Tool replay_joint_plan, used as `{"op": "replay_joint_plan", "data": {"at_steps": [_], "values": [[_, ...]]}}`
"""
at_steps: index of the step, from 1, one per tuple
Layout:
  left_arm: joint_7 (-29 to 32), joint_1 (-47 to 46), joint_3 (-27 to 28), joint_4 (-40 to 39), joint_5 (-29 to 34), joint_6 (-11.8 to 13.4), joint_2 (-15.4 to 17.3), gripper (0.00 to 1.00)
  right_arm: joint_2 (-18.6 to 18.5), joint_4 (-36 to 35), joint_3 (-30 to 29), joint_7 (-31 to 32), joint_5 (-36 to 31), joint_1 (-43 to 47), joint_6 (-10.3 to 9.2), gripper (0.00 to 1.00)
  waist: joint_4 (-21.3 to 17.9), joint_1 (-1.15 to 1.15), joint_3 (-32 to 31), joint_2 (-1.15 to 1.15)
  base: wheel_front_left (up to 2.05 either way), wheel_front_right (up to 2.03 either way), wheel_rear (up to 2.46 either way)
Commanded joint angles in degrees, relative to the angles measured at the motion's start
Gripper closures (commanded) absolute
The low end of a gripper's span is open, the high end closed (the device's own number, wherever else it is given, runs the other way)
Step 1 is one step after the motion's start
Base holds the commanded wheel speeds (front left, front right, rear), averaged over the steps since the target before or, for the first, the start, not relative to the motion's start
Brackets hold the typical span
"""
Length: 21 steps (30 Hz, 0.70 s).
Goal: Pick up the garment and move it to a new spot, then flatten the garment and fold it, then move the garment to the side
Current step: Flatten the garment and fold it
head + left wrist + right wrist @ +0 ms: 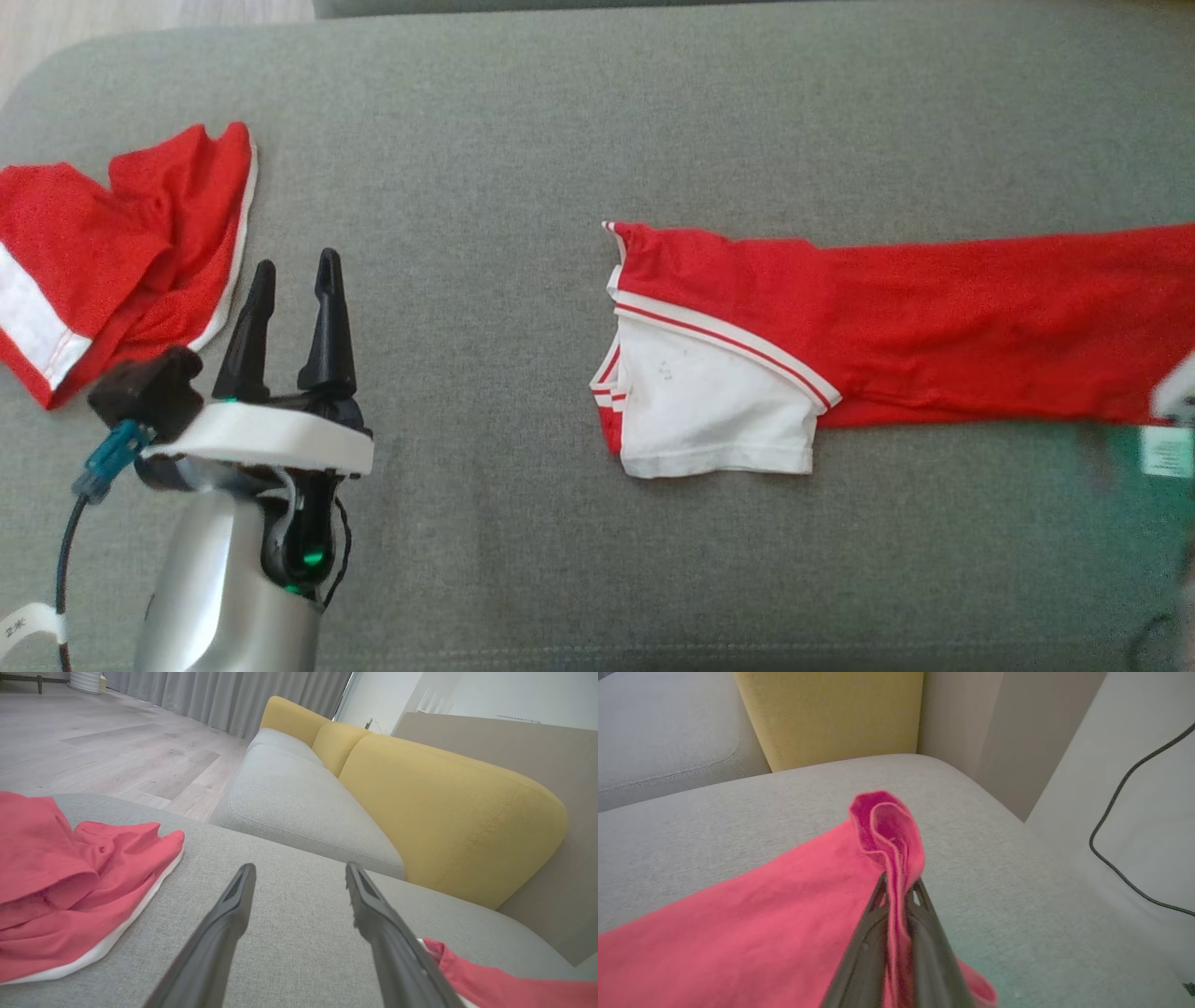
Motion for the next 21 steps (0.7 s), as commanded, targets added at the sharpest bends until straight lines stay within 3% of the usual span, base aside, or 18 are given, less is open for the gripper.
{"op": "replay_joint_plan", "data": {"at_steps": [1,6,11,16,21], "values": [[-0.7,-0.65,1.75,-1.86,-0.7,0.1,0.69,0.0,0.84,-2.24,1.24,0.05,-0.42,-2.17,0.11,1.0,0.04,0.0,-0.54,0.0,0.0,0.0,0.0],[-0.7,0.57,1.45,-1.71,-2.37,0.55,0.68,0.0,5.2,-3.5,3.68,2.6,2.19,-2.9,0.11,1.0,-0.2,0.0,-2.51,0.0,0.0,0.0,0.0],[-0.7,1.75,0.97,-1.95,-3.67,1.24,0.68,0.0,7.42,-7.4,10.54,7.18,8.66,-2.09,0.11,1.0,-0.27,0.0,-4.79,0.0,0.0,0.0,0.0],[-0.7,2.99,0.41,-2.45,-4.93,2.09,0.68,0.0,8.19,-14.25,17.69,12.62,17.91,-0.36,0.11,1.0,-0.18,0.0,-6.08,0.0,0.0,0.0,0.0],[-0.7,3.59,-0.22,-2.62,-5.71,2.54,0.68,0.0,8.23,-18.42,26.11,15.73,32.14,2.32,0.11,1.0,0.49,0.0,-6.59,0.0,0.0,0.0,0.0]]}}
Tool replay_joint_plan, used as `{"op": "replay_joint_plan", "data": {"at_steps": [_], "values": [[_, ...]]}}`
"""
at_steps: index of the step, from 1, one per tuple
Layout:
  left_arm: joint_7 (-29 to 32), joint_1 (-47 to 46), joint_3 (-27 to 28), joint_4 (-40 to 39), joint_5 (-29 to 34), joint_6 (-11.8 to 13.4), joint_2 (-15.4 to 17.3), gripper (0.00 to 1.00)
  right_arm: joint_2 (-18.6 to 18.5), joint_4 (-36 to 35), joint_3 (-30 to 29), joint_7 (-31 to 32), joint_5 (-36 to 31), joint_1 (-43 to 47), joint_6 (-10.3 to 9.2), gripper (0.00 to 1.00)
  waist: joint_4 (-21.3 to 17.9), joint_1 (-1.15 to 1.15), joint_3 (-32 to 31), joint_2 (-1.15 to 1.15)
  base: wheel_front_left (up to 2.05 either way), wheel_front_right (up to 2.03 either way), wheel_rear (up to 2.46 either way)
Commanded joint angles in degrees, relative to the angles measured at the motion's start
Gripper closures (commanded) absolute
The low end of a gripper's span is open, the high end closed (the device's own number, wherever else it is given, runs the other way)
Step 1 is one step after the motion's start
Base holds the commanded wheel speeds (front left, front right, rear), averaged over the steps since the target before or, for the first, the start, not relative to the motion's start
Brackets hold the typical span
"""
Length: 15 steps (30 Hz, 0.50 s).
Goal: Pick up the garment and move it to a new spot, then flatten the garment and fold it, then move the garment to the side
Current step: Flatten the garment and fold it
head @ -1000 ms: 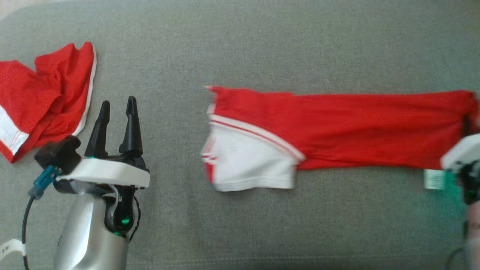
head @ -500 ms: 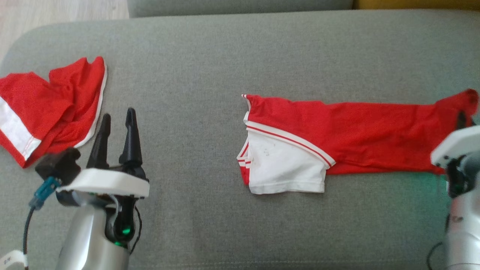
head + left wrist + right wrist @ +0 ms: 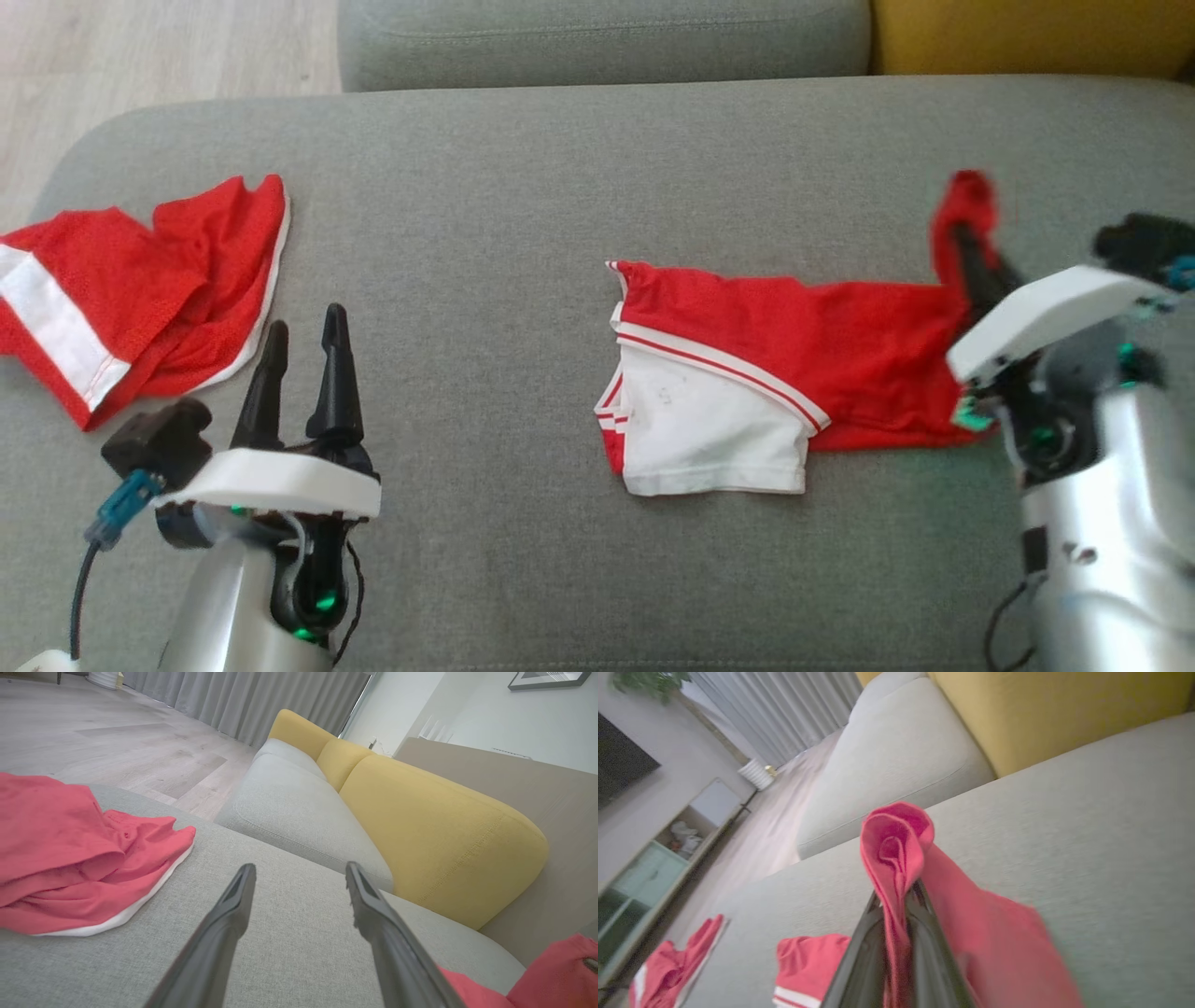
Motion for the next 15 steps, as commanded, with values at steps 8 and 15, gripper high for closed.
{"op": "replay_joint_plan", "data": {"at_steps": [8,15], "values": [[-0.7,-1.07,0.46,-2.29,-0.78,0.64,0.7,0.0,0.28,-1.59,15.11,-4.23,19.79,1.1,0.11,1.0,1.62,0.0,0.29,0.0,0.0,0.0,0.0],[-0.7,-1.46,-0.71,-2.04,-1.5,0.73,0.7,0.0,0.29,6.01,24.26,-13.03,30.86,-1.68,0.11,1.0,3.21,0.0,1.76,0.0,0.0,0.0,0.0]]}}
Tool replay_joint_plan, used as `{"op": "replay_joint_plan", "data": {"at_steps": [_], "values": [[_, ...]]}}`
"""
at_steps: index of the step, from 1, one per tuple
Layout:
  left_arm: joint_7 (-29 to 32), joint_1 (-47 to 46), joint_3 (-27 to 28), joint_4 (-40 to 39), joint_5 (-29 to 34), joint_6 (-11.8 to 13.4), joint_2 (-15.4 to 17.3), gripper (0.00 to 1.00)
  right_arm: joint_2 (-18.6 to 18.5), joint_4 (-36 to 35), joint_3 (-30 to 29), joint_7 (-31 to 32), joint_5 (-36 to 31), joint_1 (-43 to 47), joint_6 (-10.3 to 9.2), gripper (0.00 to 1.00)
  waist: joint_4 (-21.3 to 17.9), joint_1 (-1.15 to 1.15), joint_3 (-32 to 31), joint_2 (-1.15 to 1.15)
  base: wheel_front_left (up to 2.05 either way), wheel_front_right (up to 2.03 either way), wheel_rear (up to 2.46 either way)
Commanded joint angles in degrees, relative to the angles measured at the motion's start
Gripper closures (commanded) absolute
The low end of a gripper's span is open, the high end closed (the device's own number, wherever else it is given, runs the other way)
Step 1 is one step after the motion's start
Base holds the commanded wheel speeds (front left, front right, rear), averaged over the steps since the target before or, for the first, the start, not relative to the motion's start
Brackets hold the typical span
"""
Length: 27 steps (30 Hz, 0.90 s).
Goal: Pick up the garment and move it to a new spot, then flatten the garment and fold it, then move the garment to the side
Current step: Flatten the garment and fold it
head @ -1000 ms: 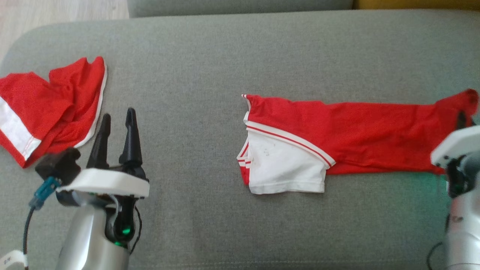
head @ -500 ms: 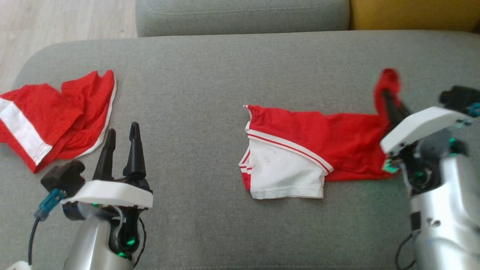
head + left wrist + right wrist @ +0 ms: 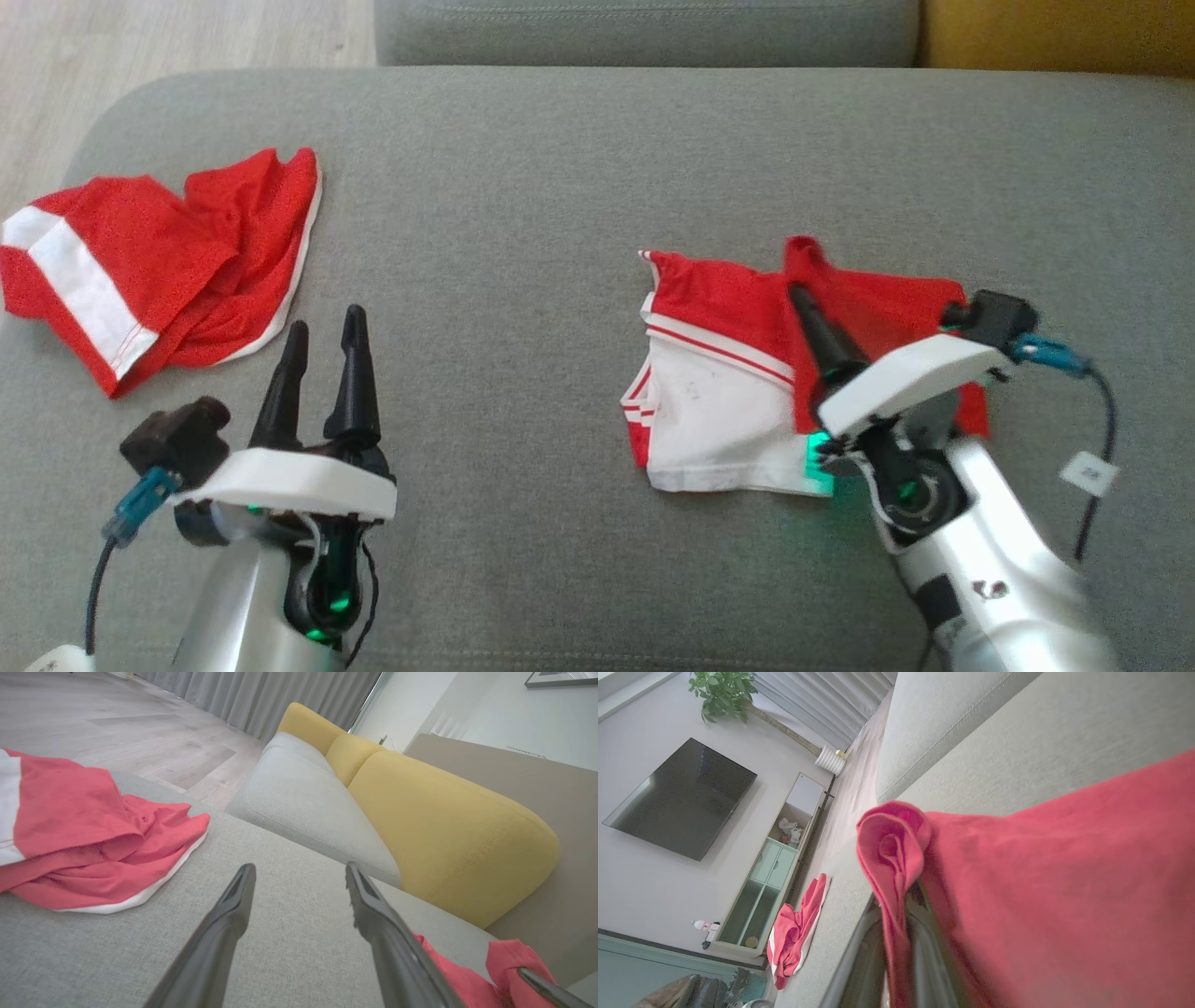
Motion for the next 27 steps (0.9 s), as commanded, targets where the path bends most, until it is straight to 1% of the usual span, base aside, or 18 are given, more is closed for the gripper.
{"op": "replay_joint_plan", "data": {"at_steps": [1,5,6,12,13,14,15,21,24,27], "values": [[-0.7,-1.5,1.13,-1.65,-0.27,0.53,0.7,0.0,0.33,-0.69,3.23,-1.83,2.49,-3.87,0.11,1.0,0.6,0.0,0.52,0.0,0.0,0.0,0.0],[-0.7,-1.94,0.69,-1.15,-0.58,1.26,0.7,0.0,0.33,3.75,9.57,-6.08,7.15,-5.88,0.11,1.0,1.56,0.0,1.21,0.0,0.0,0.0,0.0],[-0.7,-1.94,0.69,-1.15,-0.58,1.26,0.7,0.0,0.33,3.75,9.57,-6.08,7.15,-5.88,0.11,1.0,1.56,0.0,1.21,0.0,0.0,0.0,0.0],[-0.7,-2.4,-0.23,-0.7,-1.02,1.22,0.7,0.0,0.33,10.39,17.25,-10.55,12.77,-9.16,0.11,1.0,2.92,0.0,2.0,0.0,0.0,0.0,0.0],[-0.7,-2.44,-0.27,-0.62,-1.08,1.22,0.7,0.0,0.33,11.23,18.61,-10.83,13.7,-9.59,0.11,0.98,3.08,0.0,2.08,0.0,0.0,0.0,0.0],[-0.7,-2.47,-0.28,-0.56,-1.11,1.22,0.7,0.0,0.33,11.78,19.98,-11.33,14.46,-10.04,0.11,0.51,3.21,0.0,2.16,0.0,0.0,0.0,0.0],[-0.7,-2.46,-0.28,-0.52,-1.13,1.22,0.7,0.0,0.33,12.04,21.24,-11.8,15.5,-10.35,0.11,0.0,3.33,0.0,2.25,0.0,0.0,0.0,0.0],[-0.7,-2.37,0.17,-0.34,-1.0,1.21,0.7,0.0,0.33,12.32,27.85,-13.97,21.55,-12.64,0.11,0.0,3.13,0.0,2.49,0.0,0.0,0.0,0.0],[-0.7,-2.28,0.52,-0.12,-0.73,1.19,0.7,0.0,0.33,12.57,29.91,-15.51,23.52,-14.56,0.11,0.0,2.53,0.0,2.17,0.0,0.0,0.0,0.0],[-0.7,-2.28,0.88,-0.03,-0.44,1.13,0.7,0.0,0.33,14.15,30.87,-17.64,23.48,-17.32,0.11,0.0,1.61,0.0,1.55,0.0,0.0,0.0,0.0]]}}
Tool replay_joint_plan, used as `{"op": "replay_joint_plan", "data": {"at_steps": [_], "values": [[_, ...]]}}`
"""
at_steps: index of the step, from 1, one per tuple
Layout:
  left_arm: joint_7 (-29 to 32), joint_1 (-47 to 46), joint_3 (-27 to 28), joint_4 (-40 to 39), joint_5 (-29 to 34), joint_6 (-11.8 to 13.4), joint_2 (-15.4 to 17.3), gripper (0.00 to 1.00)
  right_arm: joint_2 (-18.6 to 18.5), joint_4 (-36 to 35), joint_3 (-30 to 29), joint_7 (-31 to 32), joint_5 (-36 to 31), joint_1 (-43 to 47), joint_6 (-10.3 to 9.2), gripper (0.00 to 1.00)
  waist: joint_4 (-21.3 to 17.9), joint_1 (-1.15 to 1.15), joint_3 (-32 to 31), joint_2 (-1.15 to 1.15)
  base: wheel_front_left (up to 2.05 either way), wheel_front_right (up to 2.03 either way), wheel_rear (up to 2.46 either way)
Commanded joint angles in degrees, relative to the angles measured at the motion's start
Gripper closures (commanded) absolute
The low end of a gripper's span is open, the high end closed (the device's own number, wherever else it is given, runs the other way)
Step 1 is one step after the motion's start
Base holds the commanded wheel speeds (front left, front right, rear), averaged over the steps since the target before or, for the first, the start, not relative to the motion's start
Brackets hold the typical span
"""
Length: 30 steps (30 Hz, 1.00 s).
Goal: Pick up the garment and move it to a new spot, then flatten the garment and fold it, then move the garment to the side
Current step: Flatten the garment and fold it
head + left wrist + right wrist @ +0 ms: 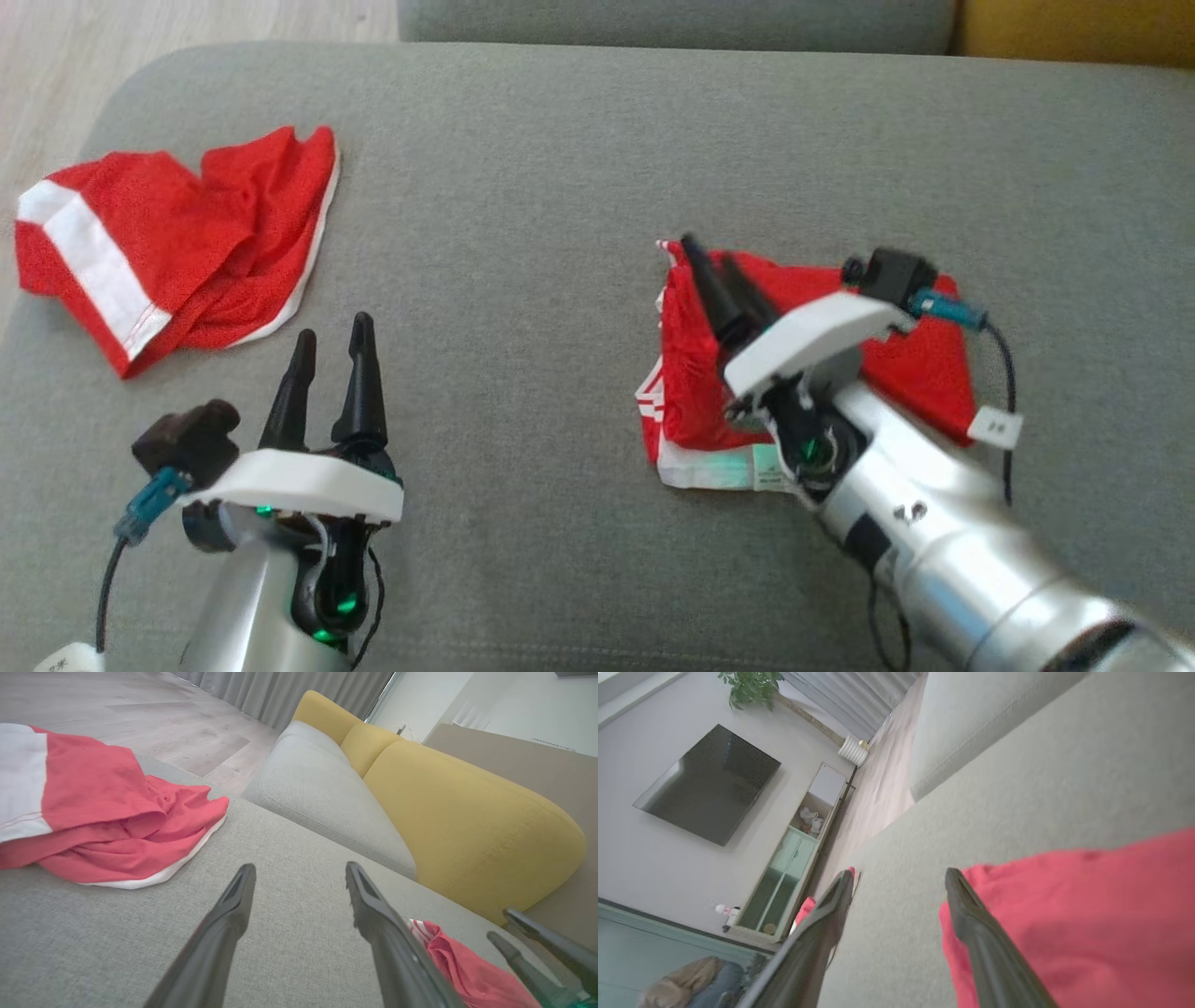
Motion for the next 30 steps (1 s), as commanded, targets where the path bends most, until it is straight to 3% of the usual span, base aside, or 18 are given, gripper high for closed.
{"op": "replay_joint_plan", "data": {"at_steps": [1,5,10,13,18,22,24,27,30], "values": [[-0.7,-2.03,2.26,-1.52,0.43,0.07,0.69,0.0,0.7,0.03,0.55,-1.75,-1.12,-3.65,0.11,0.0,-0.84,0.0,-0.61,0.0,0.0,0.0,0.0],[-0.7,-1.94,3.05,-1.92,1.06,-0.05,0.69,0.0,0.11,7.2,-1.04,-4.12,-6.56,-9.11,0.11,0.0,-2.71,0.0,-1.53,0.0,0.0,0.0,0.0],[-0.7,-1.8,3.71,-2.33,1.45,-0.03,0.69,0.0,-2.77,10.47,-3.41,-4.73,-9.52,-12.27,0.11,0.0,-4.68,0.0,-2.2,0.0,0.0,0.0,0.0],[-0.7,-1.84,3.6,-2.47,1.63,-0.09,0.69,0.0,-5.53,11.79,-3.69,-5.35,-12.71,-13.55,0.11,0.0,-5.56,0.0,-2.46,0.0,0.0,0.0,0.0],[-0.7,-2.23,3.52,-3.19,1.57,-0.12,0.69,0.0,-11.37,13.42,-2.65,-6.75,-24.09,-14.5,0.11,0.0,-6.49,0.0,-2.52,0.0,0.0,0.0,0.0],[-0.7,-2.29,3.65,-3.89,1.49,-0.16,0.69,0.0,-14.89,9.26,-7.11,-6.82,-31.6,-12.78,0.11,0.0,-6.86,0.0,-2.31,0.0,0.0,0.0,0.0],[-0.7,-2.21,3.57,-4.28,1.59,-0.17,0.69,0.0,-16.46,5.28,-11.99,-6.83,-36.44,-9.26,0.11,0.0,-7.01,0.0,-2.19,0.0,0.0,0.0,0.0],[-0.7,-1.77,3.31,-5.05,3.29,-0.27,0.69,0.0,-17.61,-1.63,-20.47,-6.84,-44.43,-2.2,0.11,0.0,-7.2,0.0,-1.96,0.0,0.0,0.0,0.0],[-0.7,-0.78,3.17,-5.9,5.41,-0.16,0.69,0.0,-16.0,-9.06,-29.1,-6.84,-52.5,5.84,0.11,0.0,-7.47,0.0,-1.72,0.0,0.0,0.0,0.0]]}}
